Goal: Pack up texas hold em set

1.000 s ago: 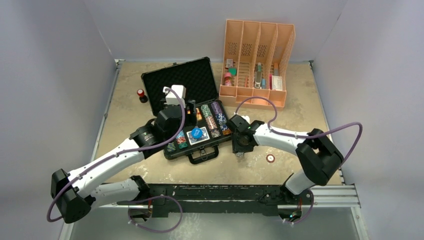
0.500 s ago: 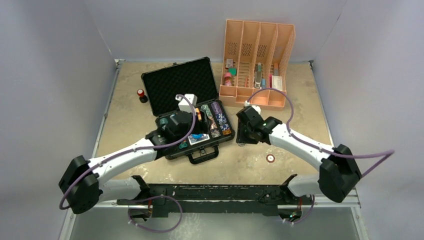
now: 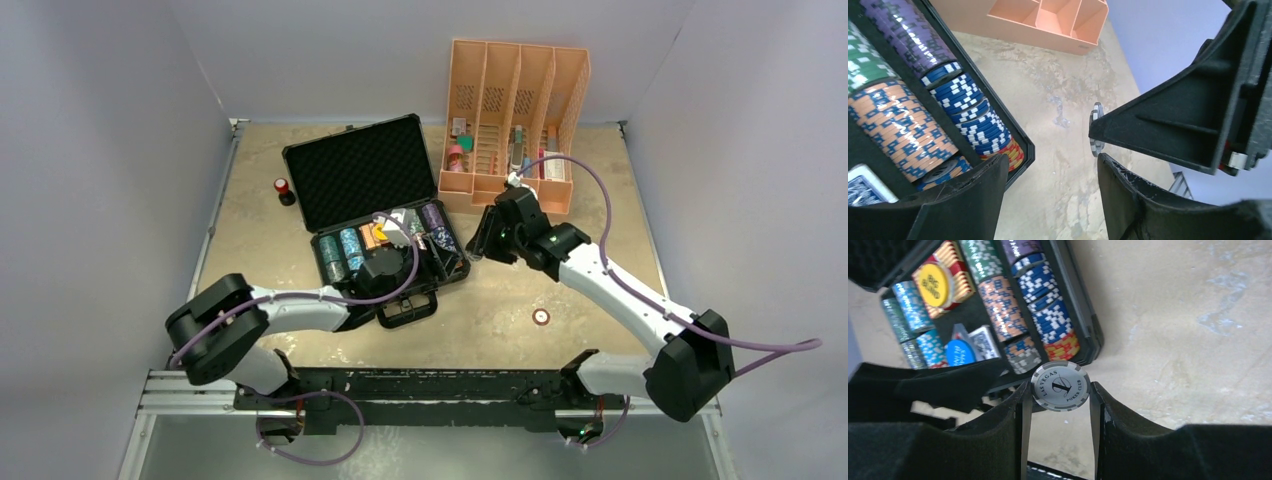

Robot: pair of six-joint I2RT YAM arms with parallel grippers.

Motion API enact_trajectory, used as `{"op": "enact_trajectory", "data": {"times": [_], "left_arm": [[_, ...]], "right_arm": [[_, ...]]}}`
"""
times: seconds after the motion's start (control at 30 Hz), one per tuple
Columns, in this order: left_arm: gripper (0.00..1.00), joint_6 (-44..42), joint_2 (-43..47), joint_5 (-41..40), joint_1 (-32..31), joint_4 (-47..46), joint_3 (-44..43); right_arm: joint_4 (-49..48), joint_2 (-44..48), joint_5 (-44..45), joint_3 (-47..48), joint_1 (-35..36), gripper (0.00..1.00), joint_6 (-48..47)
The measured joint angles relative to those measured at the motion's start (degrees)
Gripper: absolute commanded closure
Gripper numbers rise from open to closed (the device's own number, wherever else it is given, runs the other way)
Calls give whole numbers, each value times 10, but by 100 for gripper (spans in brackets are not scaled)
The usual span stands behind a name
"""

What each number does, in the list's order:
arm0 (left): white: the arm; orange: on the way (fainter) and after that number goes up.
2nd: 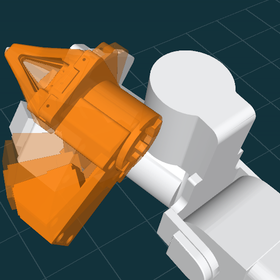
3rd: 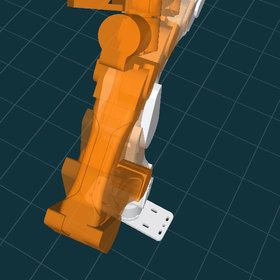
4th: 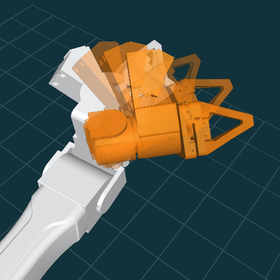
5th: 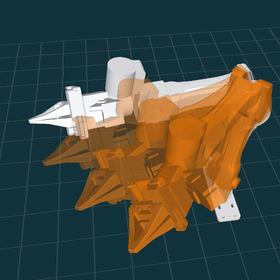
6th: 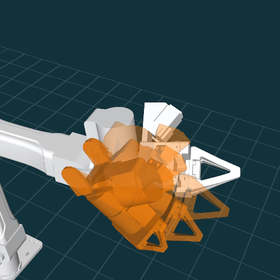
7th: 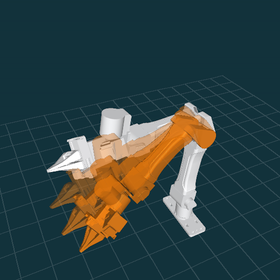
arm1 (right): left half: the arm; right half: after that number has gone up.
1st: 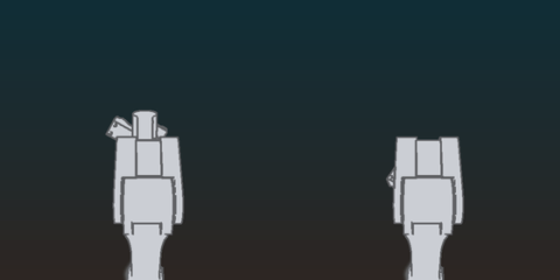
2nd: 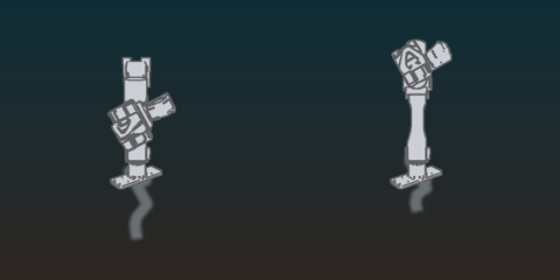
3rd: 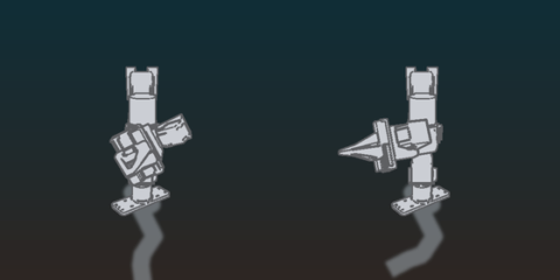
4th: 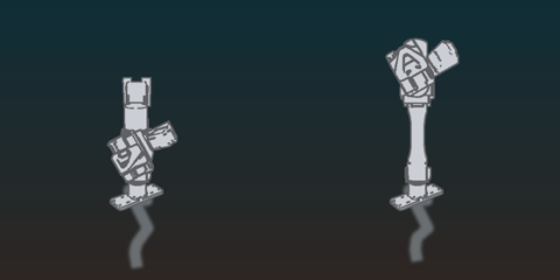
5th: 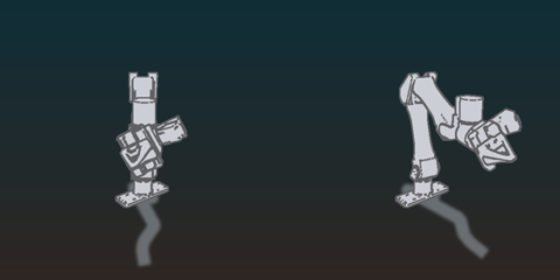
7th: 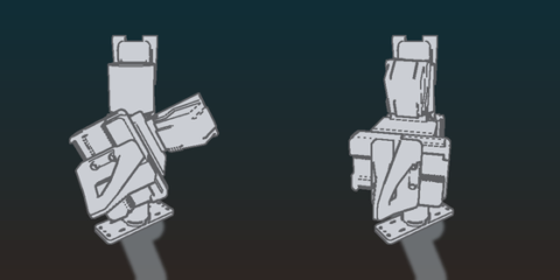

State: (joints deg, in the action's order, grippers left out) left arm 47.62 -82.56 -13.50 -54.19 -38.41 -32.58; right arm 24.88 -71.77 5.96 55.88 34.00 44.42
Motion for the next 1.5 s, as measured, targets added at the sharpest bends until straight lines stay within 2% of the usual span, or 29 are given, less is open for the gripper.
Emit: {"op": "enact_trajectory", "data": {"times": [0.3, 0.57, 0.73, 1.1, 1.27, 1.33, 1.5], "left_arm": [[44, 49, -85, -1, 0, -110, -2], [42, 58, -90, -1, -2, -206, 3], [43, 59, -90, -1, -3, -226, 7], [75, 63, -123, -26, -3, -285, 7], [97, 61, -128, -33, -7, -292, 7], [100, 52, -128, -35, -6, -291, 5], [100, 26, -120, -34, -6, -254, -9]], "right_arm": [[-65, 2, -52, 0, -14, 67, 30], [-91, 2, -75, 0, -22, 67, 37], [-98, 2, -87, -1, -24, 67, 38], [-122, 2, -116, -13, -27, 67, 47], [-125, 1, -120, -20, -30, 67, 51], [-128, -1, -120, -20, -30, 62, 50], [-136, -6, -140, -20, -50, 38, 37]]}}
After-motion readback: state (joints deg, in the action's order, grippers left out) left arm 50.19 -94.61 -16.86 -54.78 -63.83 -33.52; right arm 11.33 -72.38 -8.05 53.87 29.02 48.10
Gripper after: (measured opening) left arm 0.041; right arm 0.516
